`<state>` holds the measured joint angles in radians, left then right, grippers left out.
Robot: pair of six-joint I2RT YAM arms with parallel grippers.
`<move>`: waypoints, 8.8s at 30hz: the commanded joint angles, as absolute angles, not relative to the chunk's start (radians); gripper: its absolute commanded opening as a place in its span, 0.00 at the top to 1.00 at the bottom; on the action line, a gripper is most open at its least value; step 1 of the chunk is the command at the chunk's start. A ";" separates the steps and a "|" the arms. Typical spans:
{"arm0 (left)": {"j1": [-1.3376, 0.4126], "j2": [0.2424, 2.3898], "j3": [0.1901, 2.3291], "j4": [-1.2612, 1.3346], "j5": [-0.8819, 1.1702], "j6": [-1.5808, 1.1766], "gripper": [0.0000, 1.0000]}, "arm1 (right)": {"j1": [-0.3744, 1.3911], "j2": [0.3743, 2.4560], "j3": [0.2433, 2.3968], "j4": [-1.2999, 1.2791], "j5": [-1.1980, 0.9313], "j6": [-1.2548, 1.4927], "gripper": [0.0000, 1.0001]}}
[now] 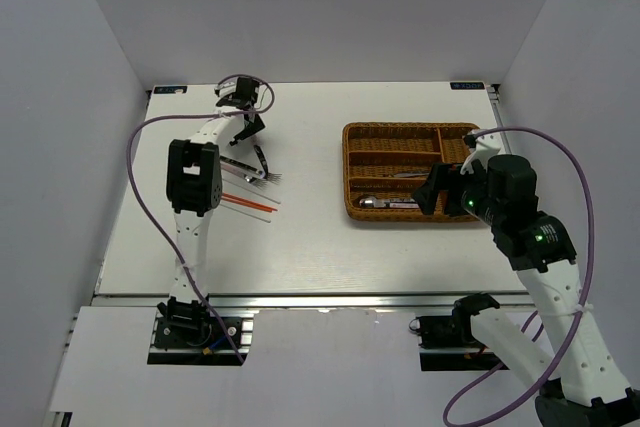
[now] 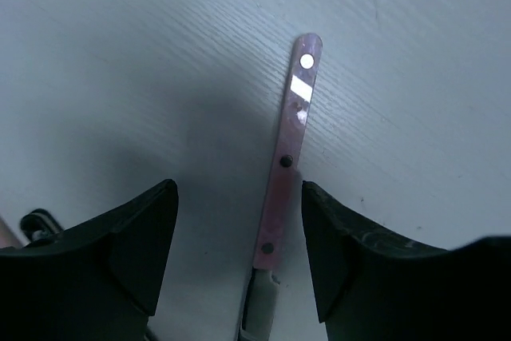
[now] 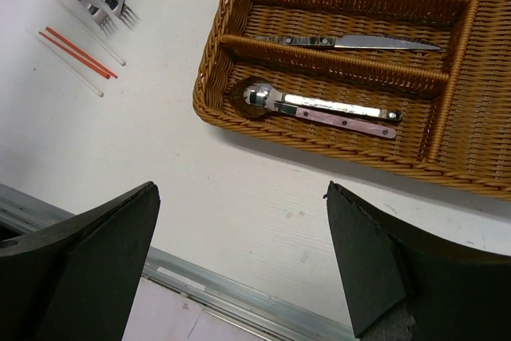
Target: Sort the eating utensils into containers
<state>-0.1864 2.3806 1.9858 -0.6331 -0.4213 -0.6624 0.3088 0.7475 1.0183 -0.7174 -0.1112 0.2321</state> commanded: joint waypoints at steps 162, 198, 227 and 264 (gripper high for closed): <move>-0.306 1.349 1.079 -0.085 -0.175 -0.940 1.00 | 0.592 1.118 1.036 -0.087 -0.397 0.388 0.18; -0.624 1.330 1.282 -0.485 -0.738 -0.761 0.02 | 0.338 1.718 1.338 -0.295 0.526 1.339 1.00; -0.321 1.764 1.412 -0.590 -0.521 -0.830 0.02 | 0.354 1.955 1.629 -0.517 0.638 1.547 0.11; -0.414 1.741 1.384 -0.221 -0.138 -0.800 1.00 | 0.543 1.423 1.003 0.218 -0.423 0.542 0.11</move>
<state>-0.3401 1.9236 1.3624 -0.4591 -0.2787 -0.9356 0.4656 1.4029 0.9657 0.0963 -0.2287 0.6518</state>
